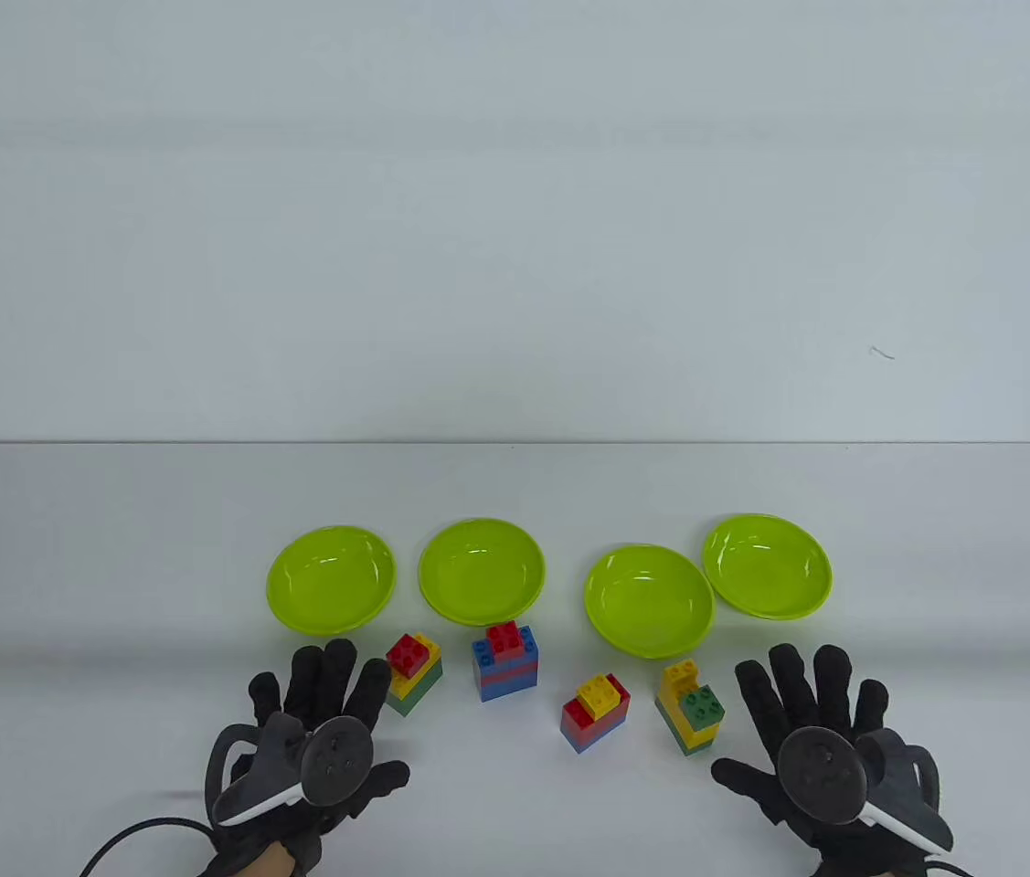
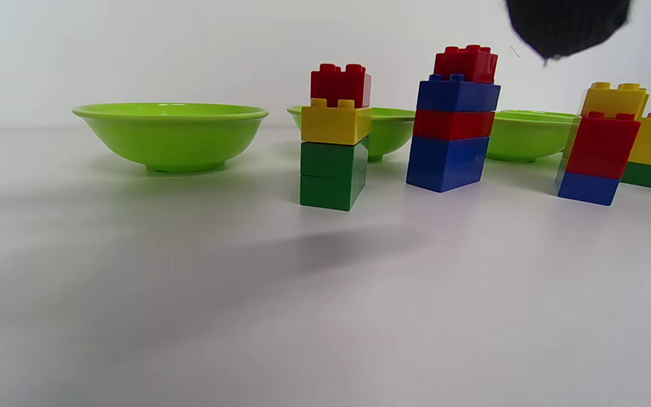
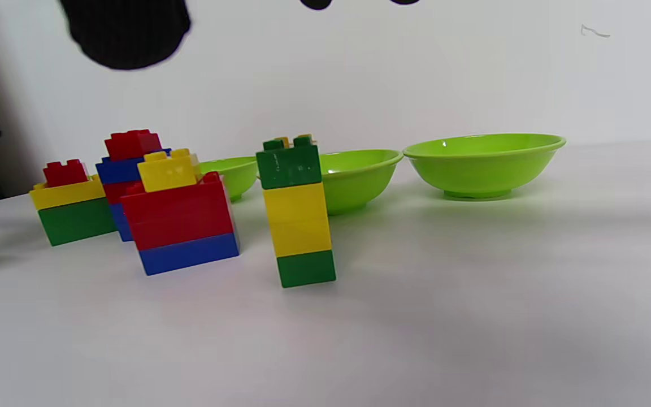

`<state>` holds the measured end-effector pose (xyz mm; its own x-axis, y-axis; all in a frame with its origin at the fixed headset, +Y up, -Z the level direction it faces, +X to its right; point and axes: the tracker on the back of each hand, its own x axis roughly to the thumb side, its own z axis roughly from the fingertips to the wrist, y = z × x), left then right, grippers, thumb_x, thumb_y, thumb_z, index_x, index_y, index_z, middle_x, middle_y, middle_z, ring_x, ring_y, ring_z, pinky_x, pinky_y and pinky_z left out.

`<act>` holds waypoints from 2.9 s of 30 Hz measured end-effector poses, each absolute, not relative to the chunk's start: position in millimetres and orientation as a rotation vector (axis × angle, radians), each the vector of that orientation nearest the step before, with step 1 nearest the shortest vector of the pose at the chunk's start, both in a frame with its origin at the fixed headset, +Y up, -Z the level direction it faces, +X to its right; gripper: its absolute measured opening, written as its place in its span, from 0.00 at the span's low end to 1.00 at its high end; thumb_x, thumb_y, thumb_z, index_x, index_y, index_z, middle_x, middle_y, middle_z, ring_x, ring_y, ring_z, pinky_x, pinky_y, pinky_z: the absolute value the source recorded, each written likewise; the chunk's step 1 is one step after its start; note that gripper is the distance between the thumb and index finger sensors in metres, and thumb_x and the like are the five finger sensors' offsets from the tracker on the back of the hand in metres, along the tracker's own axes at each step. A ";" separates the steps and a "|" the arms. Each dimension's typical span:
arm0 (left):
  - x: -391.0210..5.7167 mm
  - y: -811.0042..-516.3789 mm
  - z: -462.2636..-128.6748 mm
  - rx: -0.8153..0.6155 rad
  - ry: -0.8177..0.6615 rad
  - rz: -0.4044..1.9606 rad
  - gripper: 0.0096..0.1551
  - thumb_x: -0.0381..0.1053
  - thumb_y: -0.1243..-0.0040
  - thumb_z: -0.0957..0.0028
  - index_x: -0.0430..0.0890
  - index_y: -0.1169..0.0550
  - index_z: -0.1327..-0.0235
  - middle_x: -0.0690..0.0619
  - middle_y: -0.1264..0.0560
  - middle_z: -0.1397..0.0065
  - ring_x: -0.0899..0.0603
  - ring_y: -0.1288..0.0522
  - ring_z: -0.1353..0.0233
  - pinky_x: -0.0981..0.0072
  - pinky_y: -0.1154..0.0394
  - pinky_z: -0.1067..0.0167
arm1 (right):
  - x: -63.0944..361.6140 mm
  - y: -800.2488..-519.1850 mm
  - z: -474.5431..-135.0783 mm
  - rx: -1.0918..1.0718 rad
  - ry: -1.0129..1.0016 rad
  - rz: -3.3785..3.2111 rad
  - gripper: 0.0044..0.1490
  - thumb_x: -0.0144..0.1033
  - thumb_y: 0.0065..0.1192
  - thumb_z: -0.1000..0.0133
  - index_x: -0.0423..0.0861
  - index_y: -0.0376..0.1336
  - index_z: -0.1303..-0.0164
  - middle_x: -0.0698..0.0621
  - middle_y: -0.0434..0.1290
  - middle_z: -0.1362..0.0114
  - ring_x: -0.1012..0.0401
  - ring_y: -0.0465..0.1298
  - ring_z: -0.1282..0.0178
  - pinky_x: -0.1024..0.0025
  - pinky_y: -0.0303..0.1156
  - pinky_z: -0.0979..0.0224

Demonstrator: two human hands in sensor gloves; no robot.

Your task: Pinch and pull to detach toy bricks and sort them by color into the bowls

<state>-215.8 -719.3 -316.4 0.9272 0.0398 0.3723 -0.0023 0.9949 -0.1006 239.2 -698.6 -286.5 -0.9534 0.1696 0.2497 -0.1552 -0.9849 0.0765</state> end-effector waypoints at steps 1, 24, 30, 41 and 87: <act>-215.9 -719.4 -316.4 -0.101 -0.383 0.022 0.59 0.74 0.52 0.46 0.45 0.58 0.15 0.31 0.65 0.15 0.20 0.60 0.16 0.13 0.61 0.35 | 239.1 -698.4 -286.5 0.385 0.085 2.951 0.58 0.64 0.49 0.38 0.45 0.32 0.10 0.35 0.32 0.08 0.28 0.27 0.16 0.25 0.24 0.29; -216.7 -713.9 -318.3 -0.062 -0.391 0.056 0.59 0.74 0.51 0.46 0.44 0.58 0.15 0.29 0.64 0.14 0.19 0.58 0.16 0.14 0.59 0.34 | 240.5 -697.4 -286.2 0.383 0.071 2.935 0.58 0.64 0.50 0.38 0.45 0.33 0.10 0.35 0.33 0.08 0.28 0.27 0.16 0.25 0.25 0.28; -209.8 -715.9 -341.0 0.002 -0.378 0.102 0.58 0.69 0.48 0.45 0.38 0.55 0.16 0.27 0.56 0.15 0.21 0.48 0.17 0.23 0.50 0.29 | 240.2 -696.8 -286.8 0.385 0.071 2.937 0.58 0.63 0.50 0.38 0.45 0.33 0.10 0.35 0.33 0.08 0.28 0.27 0.16 0.25 0.24 0.28; -183.0 -737.4 -405.6 -0.005 -0.251 0.080 0.46 0.63 0.45 0.46 0.35 0.38 0.23 0.33 0.29 0.28 0.32 0.25 0.32 0.36 0.33 0.34 | 240.1 -695.5 -287.2 0.380 0.055 2.940 0.58 0.63 0.51 0.38 0.45 0.34 0.10 0.34 0.33 0.08 0.28 0.27 0.16 0.25 0.24 0.28; -96.1 -639.5 -308.0 0.327 -0.833 0.570 0.47 0.64 0.41 0.49 0.38 0.35 0.23 0.37 0.26 0.31 0.35 0.25 0.34 0.41 0.32 0.34 | 132.9 -695.8 -306.7 0.653 -0.080 1.969 0.40 0.49 0.69 0.46 0.40 0.62 0.28 0.41 0.74 0.30 0.46 0.76 0.34 0.48 0.67 0.26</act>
<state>-96.1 -639.5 -308.0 0.5368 0.3450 0.7700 -0.5928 0.8036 0.0533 132.9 -695.8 -306.7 -0.3371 0.8120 0.4765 -0.8478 -0.4819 0.2214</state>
